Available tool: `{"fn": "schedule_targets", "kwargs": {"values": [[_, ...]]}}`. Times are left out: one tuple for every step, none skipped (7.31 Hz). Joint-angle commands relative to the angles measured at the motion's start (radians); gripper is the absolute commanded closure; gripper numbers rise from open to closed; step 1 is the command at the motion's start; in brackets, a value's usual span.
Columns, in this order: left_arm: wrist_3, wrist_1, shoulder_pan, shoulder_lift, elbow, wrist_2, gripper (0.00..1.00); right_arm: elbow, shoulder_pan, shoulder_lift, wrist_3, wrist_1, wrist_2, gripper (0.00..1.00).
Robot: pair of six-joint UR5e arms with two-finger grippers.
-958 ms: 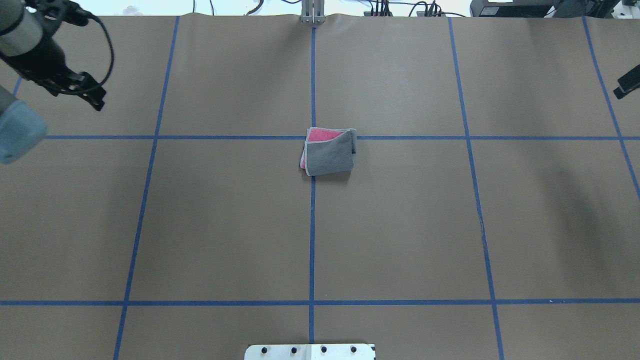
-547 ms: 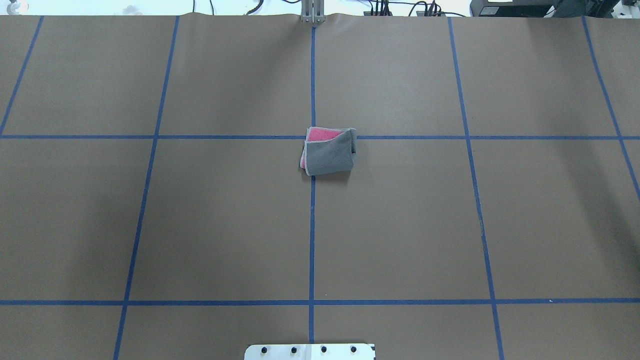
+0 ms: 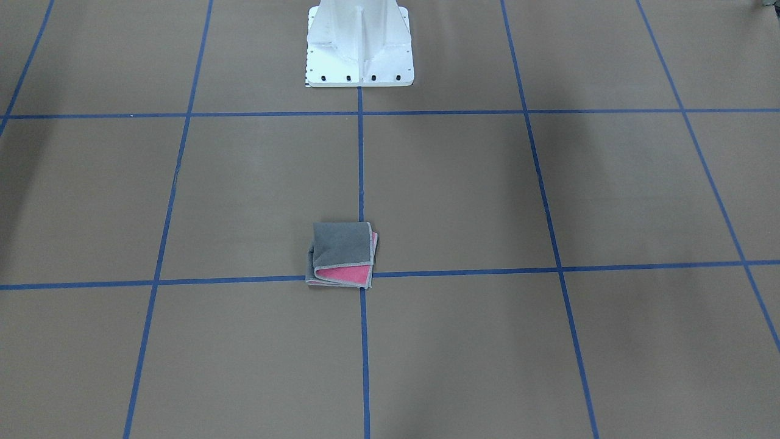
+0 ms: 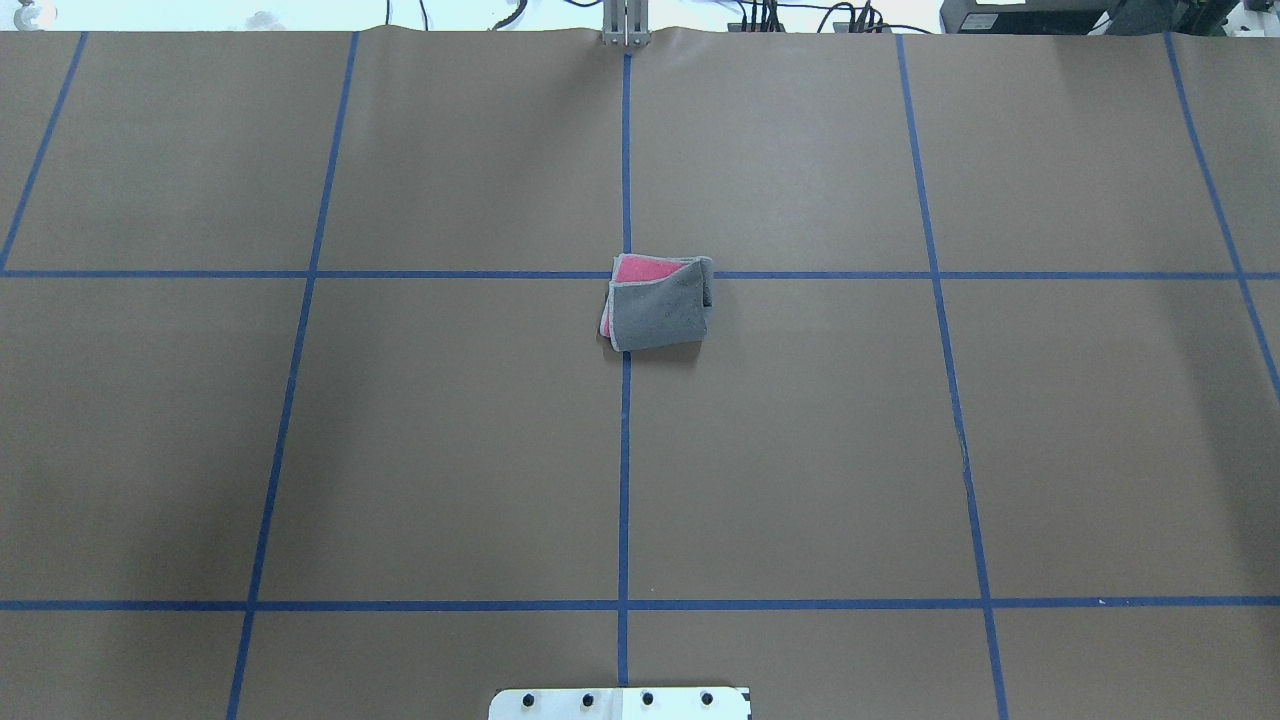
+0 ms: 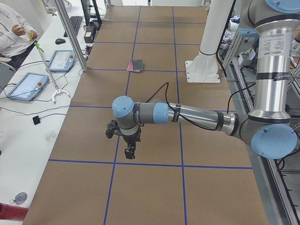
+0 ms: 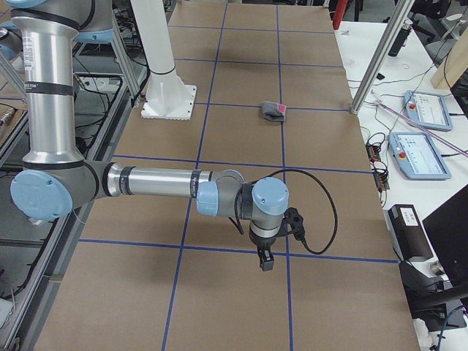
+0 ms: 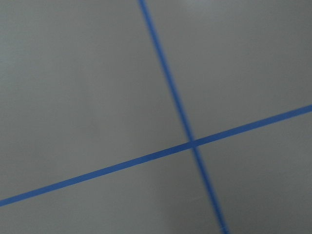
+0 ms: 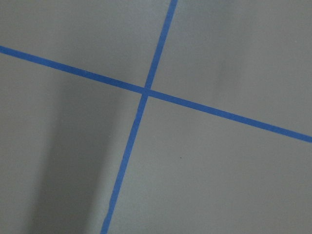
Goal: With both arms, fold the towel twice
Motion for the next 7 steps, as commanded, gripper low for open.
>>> {"fn": "schedule_targets", "kwargs": {"values": [[0.002, -0.005, -0.107, 0.054, 0.006, -0.09, 0.0, 0.011, 0.003, -0.004, 0.056, 0.002, 0.002, 0.01], [0.0, -0.004, -0.144, 0.056, -0.005, -0.106, 0.0, 0.011, 0.002, -0.003, 0.068, 0.001, 0.002, 0.01], [-0.009, -0.004, -0.143, 0.055, -0.003, -0.105, 0.0, 0.011, 0.002, -0.003, 0.082, 0.002, 0.002, 0.01], [-0.011, -0.005, -0.141, 0.05, 0.006, -0.106, 0.0, 0.011, 0.002, -0.004, 0.082, 0.002, 0.003, 0.01], [-0.011, -0.005, -0.141, 0.05, 0.0, -0.106, 0.0, 0.011, 0.002, -0.007, 0.081, 0.002, 0.005, 0.01], [-0.009, -0.005, -0.141, 0.05, -0.006, -0.105, 0.0, 0.011, 0.002, -0.007, 0.081, 0.002, 0.005, 0.01], [-0.009, -0.005, -0.141, 0.05, -0.005, -0.105, 0.0, 0.011, 0.002, -0.007, 0.081, 0.002, 0.003, 0.01]]}}
